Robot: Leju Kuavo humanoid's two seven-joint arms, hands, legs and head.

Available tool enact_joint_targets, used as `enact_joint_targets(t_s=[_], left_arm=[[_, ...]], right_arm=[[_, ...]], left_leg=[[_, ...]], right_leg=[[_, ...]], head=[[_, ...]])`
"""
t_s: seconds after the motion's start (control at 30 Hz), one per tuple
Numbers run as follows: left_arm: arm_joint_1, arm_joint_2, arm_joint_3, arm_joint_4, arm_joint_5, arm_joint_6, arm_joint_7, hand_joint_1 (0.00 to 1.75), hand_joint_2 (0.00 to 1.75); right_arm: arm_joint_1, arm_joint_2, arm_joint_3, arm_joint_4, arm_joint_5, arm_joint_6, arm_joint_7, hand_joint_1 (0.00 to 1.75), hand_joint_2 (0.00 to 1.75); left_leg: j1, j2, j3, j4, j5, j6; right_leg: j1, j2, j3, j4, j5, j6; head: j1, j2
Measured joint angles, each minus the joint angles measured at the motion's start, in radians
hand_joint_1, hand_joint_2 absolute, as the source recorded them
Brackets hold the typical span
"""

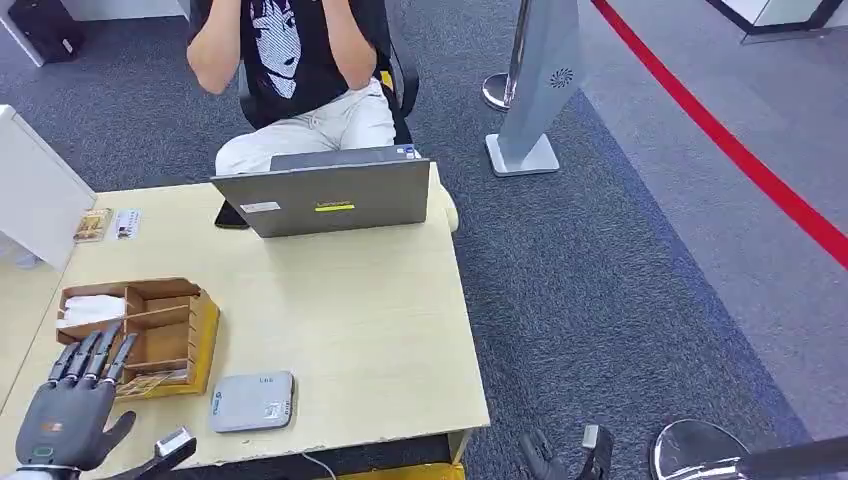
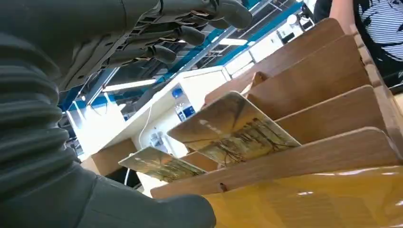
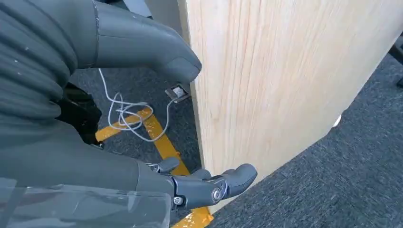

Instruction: Pass the card to the sensor for recognition and then transmit it.

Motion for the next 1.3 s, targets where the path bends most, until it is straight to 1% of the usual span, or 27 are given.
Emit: enact_joint_targets(t_s=[0.1,0.13,0.17,0.43,0.53,0.6,0.73,0.8,0.87,1.0,1.17,1.3], left_arm=[[-0.01,-0.009,-0.006,0.016,-0.001,-0.001,0.0,0.0,1.75],[-0.013,-0.012,-0.008,0.021,-0.001,-0.001,0.0,1.69,1.75],[-0.015,-0.014,-0.01,0.025,-0.002,-0.001,0.0,1.75,1.75],[-0.018,-0.026,-0.011,0.032,0.008,0.001,0.001,1.75,1.75],[-0.018,-0.027,-0.011,0.03,0.011,0.011,0.001,1.75,1.75],[-0.018,-0.027,-0.011,0.019,0.013,0.045,-0.004,1.75,1.75],[-0.019,-0.029,-0.008,-0.038,0.034,0.154,-0.033,1.75,1.75],[-0.031,-0.037,-0.001,-0.083,0.048,0.182,-0.054,1.75,1.75],[-0.048,-0.045,0.009,-0.12,0.06,0.191,-0.066,1.75,1.75],[-0.104,-0.058,0.018,-0.176,0.088,0.177,-0.084,1.75,1.75],[-0.245,-0.058,0.018,-0.185,0.119,0.056,-0.066,1.75,1.75],[-0.33,-0.054,0.018,-0.175,0.132,0.016,-0.058,1.75,1.75]], right_arm=[[-0.001,0.0,0.003,0.0,-0.001,0.0,0.001,0.0,1.75],[-0.001,0.0,0.005,0.0,-0.002,0.0,0.001,0.0,1.75],[-0.001,0.0,0.008,0.0,-0.002,0.0,0.001,0.0,1.75],[-0.001,0.0,0.014,0.0,-0.015,-0.003,0.001,0.0,1.75],[0.001,0.0,0.015,0.0,-0.018,-0.005,0.001,0.0,1.75],[0.004,0.0,0.015,0.0,-0.018,-0.005,0.001,0.0,1.75],[0.006,0.0,0.017,-0.002,-0.018,-0.017,-0.004,0.0,1.75],[0.009,-0.001,0.021,-0.006,-0.017,-0.025,-0.008,0.0,1.75],[0.01,-0.001,0.026,-0.009,-0.017,-0.029,-0.01,0.0,1.75],[0.013,-0.004,0.035,-0.013,-0.014,-0.037,-0.015,0.0,1.75],[0.013,-0.007,0.048,-0.013,-0.014,-0.037,-0.018,0.0,1.75],[0.013,-0.011,0.057,-0.013,-0.014,-0.037,-0.019,0.0,1.75]], left_leg=[[0.0,0.0,0.0,0.0,0.0,0.0],[0.0,0.0,0.0,0.0,0.0,0.0],[0.0,0.0,0.0,0.0,0.0,0.0],[0.0,0.0,0.0,0.0,0.0,0.0],[0.0,0.0,0.0,0.0,0.0,0.0],[0.0,0.0,0.0,0.0,0.0,0.0],[0.0,0.0,0.0,0.0,0.0,0.0],[0.0,0.0,0.0,0.0,0.0,0.0],[0.0,0.0,0.0,0.0,0.0,0.0],[0.0,0.0,0.0,0.0,0.001,0.0],[0.0,-0.002,0.0,0.0,0.003,0.0],[0.0,-0.001,0.0,0.0,0.003,-0.001]], right_leg=[[0.0,0.0,0.0,0.0,0.0,0.0],[0.0,0.0,0.0,0.0,0.0,0.0],[0.0,0.0,0.0,0.0,0.0,0.0],[0.0,0.0,0.0,0.0,0.0,0.0],[0.0,0.0,0.0,0.0,0.0,0.0],[0.0,0.0,0.0,0.0,0.0,0.0],[0.0,0.0,0.0,0.0,0.0,0.0],[0.0,-0.001,0.0,0.0,0.0,0.0],[0.0,0.0,0.0,0.0,0.0,0.0],[0.0,-0.001,0.0,0.0,0.001,-0.001],[0.0,-0.002,0.0,0.001,0.002,0.0],[0.0,-0.001,0.0,0.001,0.002,-0.001]], head=[[0.0,0.0],[0.0,0.0],[0.0,0.0],[0.0,0.0],[0.0,0.0],[0.0,0.0],[0.0,0.0],[0.0,0.0],[-0.001,0.0],[0.0,0.0],[0.0,0.0],[0.0,0.0]])
